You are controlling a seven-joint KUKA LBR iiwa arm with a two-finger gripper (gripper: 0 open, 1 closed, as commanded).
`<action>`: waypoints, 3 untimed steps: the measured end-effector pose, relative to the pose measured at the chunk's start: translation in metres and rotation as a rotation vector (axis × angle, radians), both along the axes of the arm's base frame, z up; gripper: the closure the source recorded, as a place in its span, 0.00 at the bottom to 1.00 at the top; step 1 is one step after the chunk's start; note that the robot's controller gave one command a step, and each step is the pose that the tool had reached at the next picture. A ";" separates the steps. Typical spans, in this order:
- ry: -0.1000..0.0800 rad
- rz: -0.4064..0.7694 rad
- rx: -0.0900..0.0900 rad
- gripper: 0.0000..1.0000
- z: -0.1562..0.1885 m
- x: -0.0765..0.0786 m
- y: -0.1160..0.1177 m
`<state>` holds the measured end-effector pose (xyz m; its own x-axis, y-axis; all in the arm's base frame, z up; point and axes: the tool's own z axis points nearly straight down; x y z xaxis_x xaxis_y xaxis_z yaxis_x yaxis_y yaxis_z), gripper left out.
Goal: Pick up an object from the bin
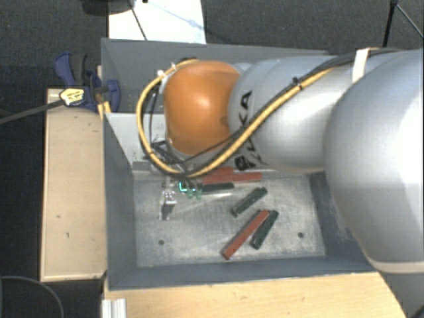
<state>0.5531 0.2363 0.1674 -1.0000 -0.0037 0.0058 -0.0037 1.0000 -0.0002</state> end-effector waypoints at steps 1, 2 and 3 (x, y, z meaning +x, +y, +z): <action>-0.008 -0.006 0.002 0.00 0.005 0.002 -0.001; -0.010 0.077 0.003 0.00 -0.014 -0.022 -0.039; -0.003 0.211 0.001 0.00 0.000 -0.034 -0.105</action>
Offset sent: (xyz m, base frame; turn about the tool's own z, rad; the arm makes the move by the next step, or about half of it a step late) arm -0.0569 -0.0987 -0.0416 -0.1822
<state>0.5193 0.1315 0.1672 -0.9771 -0.2129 0.0023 -0.2129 0.9771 0.0005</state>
